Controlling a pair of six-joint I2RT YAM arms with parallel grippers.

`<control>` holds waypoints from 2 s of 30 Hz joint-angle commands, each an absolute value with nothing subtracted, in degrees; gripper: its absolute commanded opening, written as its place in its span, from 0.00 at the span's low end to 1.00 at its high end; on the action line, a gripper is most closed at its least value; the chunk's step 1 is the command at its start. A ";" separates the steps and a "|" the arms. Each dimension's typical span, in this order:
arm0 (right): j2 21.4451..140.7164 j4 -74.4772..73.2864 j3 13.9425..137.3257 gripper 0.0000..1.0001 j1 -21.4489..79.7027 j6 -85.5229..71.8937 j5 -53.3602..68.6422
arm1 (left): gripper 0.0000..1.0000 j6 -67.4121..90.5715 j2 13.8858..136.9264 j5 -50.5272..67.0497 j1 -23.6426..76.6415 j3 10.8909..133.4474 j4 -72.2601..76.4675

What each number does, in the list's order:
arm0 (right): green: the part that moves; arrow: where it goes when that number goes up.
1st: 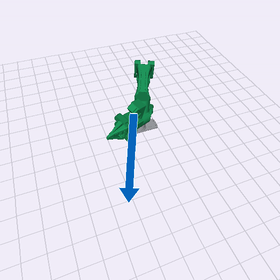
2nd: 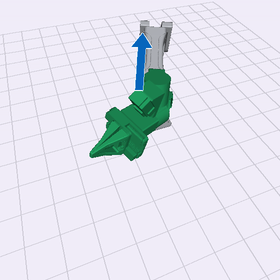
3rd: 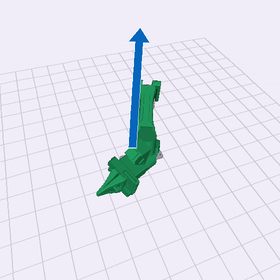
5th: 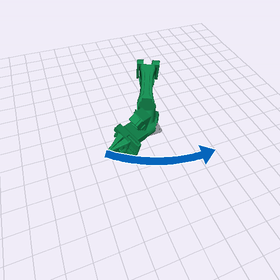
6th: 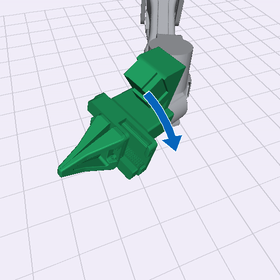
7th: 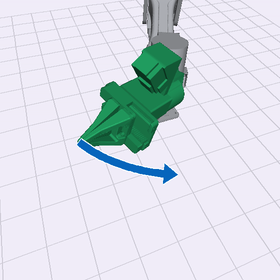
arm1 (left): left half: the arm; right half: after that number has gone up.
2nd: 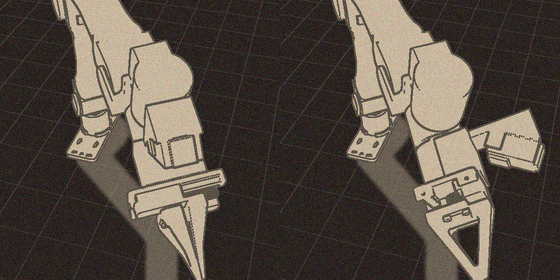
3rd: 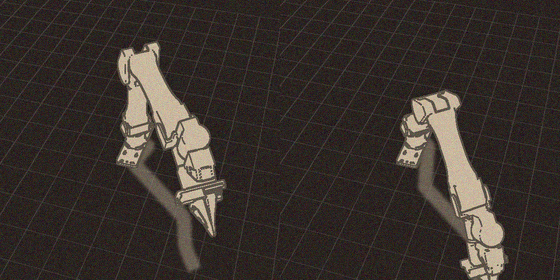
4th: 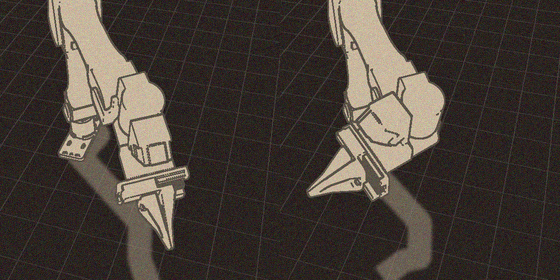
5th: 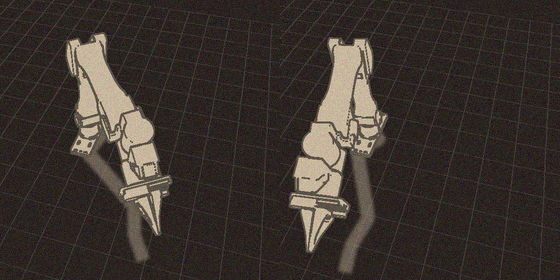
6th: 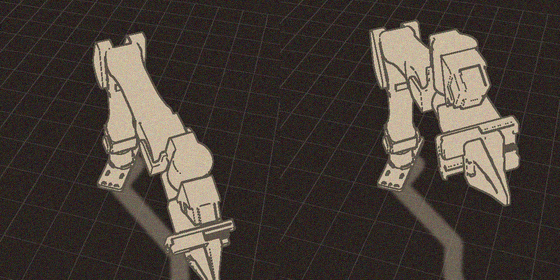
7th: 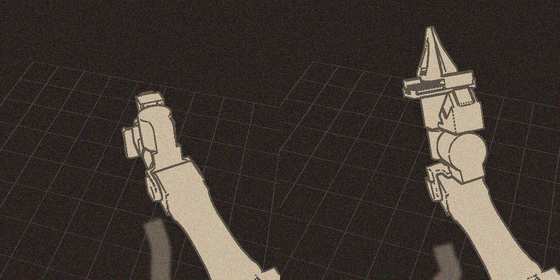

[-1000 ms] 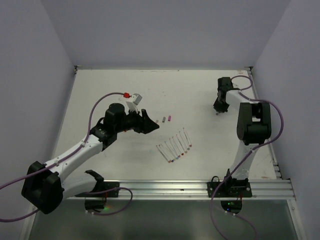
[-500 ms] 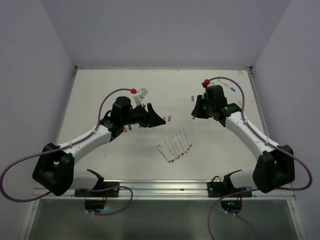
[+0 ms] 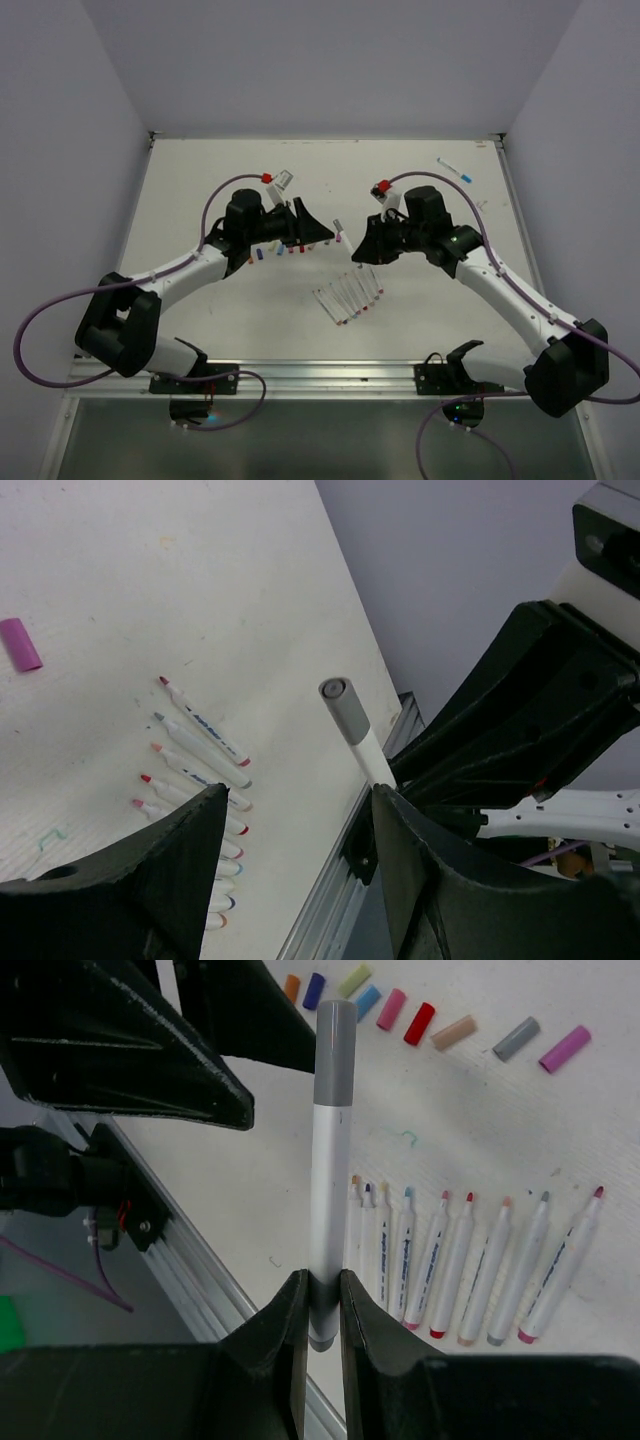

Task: Open the pen caps

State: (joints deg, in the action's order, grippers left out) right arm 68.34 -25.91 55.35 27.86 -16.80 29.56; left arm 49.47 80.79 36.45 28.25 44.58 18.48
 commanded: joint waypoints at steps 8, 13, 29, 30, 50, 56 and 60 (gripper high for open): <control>70.49 -22.50 57.30 0.00 33.92 -17.58 31.29 | 0.62 53.88 81.74 37.36 27.86 47.11 24.26; 70.75 -21.62 57.13 0.00 35.07 -18.28 29.71 | 0.59 55.98 81.48 37.26 27.86 46.76 25.84; 72.16 -16.43 55.81 0.00 36.47 -21.01 25.49 | 0.47 57.83 79.37 37.62 27.95 45.70 27.16; 71.98 -16.35 55.72 0.00 36.47 -21.09 25.49 | 0.46 58.01 79.37 37.53 27.95 45.70 27.33; 73.03 -13.54 56.25 0.33 37.09 -19.60 27.24 | 0.00 60.21 78.49 40.69 28.12 44.30 30.32; 76.99 -9.85 58.27 0.32 37.09 -20.92 31.38 | 0.00 60.29 77.70 40.87 28.30 44.12 29.62; 78.48 -8.35 59.23 0.00 37.27 -21.80 31.38 | 0.00 59.94 78.48 40.96 28.30 44.21 29.44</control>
